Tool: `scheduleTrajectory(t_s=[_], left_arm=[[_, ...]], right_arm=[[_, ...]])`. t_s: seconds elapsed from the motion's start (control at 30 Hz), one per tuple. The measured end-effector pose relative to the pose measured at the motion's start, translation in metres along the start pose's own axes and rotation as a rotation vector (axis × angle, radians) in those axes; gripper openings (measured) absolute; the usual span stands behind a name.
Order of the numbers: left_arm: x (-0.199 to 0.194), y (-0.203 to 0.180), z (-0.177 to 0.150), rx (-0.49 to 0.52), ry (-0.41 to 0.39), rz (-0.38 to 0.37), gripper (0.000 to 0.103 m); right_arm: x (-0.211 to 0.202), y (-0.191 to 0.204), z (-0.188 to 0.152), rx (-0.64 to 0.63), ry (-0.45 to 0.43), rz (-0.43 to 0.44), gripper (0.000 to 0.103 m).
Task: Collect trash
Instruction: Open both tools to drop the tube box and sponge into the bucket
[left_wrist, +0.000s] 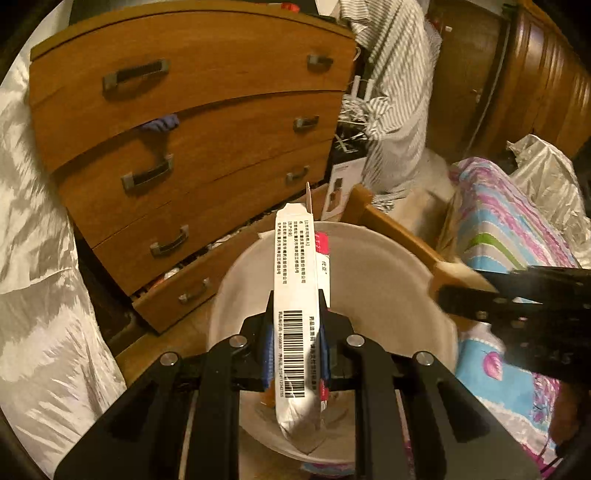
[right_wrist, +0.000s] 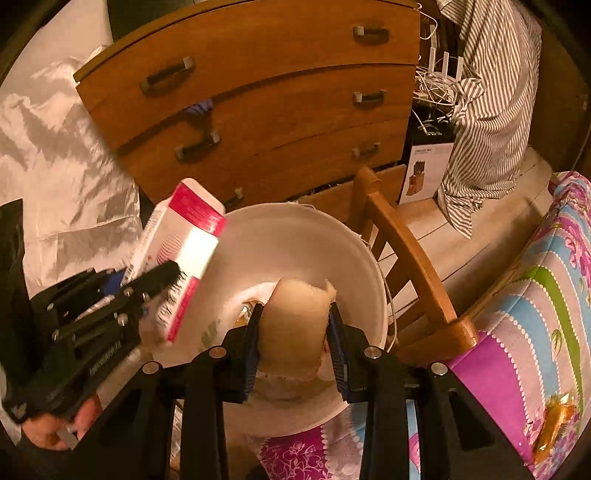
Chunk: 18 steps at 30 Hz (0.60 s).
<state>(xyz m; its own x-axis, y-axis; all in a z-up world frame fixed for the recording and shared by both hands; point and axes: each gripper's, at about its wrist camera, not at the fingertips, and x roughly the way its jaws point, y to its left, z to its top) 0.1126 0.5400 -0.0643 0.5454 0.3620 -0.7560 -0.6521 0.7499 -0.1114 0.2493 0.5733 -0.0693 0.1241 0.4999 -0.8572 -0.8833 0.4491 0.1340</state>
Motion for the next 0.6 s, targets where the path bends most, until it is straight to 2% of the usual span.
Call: scheduleTrajectory(t_s=[0.27, 0.6], left_arm=[[0.013, 0.027, 0.006, -0.024, 0.011, 0.036, 0.017], [0.011, 0.020, 0.007, -0.013, 0.002, 0.018, 0.017]], right_arm=[[-0.022, -0.019, -0.002, 0.021, -0.017, -0.011, 0.035], [-0.024, -0.020, -0.003, 0.020, -0.014, -0.015, 0.035]])
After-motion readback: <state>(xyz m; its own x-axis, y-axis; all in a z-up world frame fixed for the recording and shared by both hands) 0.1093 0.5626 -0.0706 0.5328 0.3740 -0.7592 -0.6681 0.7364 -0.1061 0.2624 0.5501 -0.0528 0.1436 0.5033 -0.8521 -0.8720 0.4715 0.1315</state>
